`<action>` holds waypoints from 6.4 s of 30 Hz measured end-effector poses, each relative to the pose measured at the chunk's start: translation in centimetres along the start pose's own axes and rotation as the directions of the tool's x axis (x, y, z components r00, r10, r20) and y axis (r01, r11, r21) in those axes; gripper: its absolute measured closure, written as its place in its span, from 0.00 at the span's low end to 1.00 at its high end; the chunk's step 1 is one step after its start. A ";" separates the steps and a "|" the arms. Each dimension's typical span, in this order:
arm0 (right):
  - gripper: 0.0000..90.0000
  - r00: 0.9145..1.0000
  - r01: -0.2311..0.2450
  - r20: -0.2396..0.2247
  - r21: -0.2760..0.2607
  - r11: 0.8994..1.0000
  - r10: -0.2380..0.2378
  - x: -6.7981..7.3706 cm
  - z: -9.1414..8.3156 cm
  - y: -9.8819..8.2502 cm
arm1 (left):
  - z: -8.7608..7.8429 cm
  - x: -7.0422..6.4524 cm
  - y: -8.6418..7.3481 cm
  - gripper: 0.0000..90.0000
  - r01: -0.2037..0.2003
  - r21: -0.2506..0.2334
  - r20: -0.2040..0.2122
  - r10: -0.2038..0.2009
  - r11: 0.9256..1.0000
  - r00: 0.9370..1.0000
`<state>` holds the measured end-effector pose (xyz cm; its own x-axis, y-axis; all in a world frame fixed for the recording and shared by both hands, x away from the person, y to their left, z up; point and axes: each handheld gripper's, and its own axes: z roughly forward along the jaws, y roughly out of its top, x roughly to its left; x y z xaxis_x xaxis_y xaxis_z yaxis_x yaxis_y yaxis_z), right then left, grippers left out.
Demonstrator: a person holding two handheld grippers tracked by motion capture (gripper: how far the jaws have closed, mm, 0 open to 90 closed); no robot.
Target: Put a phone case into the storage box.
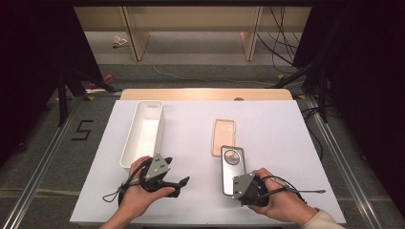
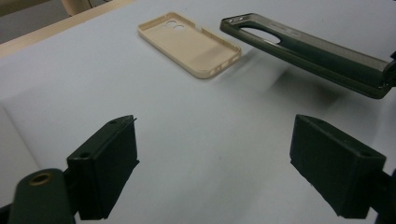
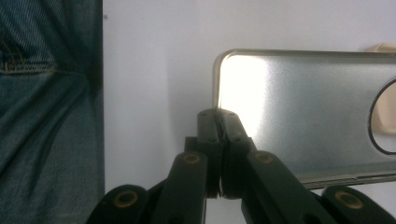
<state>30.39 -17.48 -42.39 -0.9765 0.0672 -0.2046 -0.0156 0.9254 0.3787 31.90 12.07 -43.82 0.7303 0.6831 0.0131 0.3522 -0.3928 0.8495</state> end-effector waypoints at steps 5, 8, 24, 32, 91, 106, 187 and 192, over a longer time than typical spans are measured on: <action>1.00 1.000 -0.006 0.030 -0.050 0.999 0.008 -0.3 0.0 0.4 | 1.7 0.3 2.9 0.17 0.058 0.002 0.018 -0.058 0.998 0.998; 1.00 0.999 -0.002 0.049 -0.066 0.998 0.005 -0.4 0.1 0.6 | 3.1 0.5 4.9 0.19 0.089 0.023 0.041 -0.090 0.996 0.995; 1.00 0.997 0.047 0.072 -0.098 0.994 -0.040 -0.9 0.9 2.3 | 9.2 2.2 10.5 0.42 0.284 0.239 0.006 -0.294 0.929 0.956; 1.00 0.996 0.063 0.074 -0.096 0.993 -0.056 -0.9 1.0 3.0 | 10.4 2.4 10.1 0.55 0.350 0.298 -0.002 -0.366 0.888 0.931; 0.25 0.921 -0.352 0.000 -0.426 0.834 0.389 -4.2 0.3 -1.0 | 2.7 4.4 8.8 0.91 0.249 -0.141 0.066 -0.242 0.958 0.968; 0.21 0.853 -0.457 -0.036 -0.533 0.712 0.521 -5.2 -1.4 -4.6 | 1.6 5.0 8.9 0.91 0.197 -0.159 0.050 -0.191 0.967 0.980; 0.19 0.796 -0.491 0.002 -0.583 0.647 0.606 -5.5 -2.3 -7.7 | -3.4 13.3 11.8 0.91 0.135 -0.290 -0.072 -0.163 0.947 0.984; 0.19 0.795 -0.492 0.003 -0.583 0.647 0.607 -5.6 -2.3 -7.7 | -3.5 13.9 12.0 0.91 0.134 -0.292 -0.076 -0.163 0.947 0.984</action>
<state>35.46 -25.83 -42.10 -0.7853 0.6157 0.0647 0.3447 0.3481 0.8718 44.21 18.99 -31.65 0.6169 0.7824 -0.0855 0.2603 -0.1003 0.9603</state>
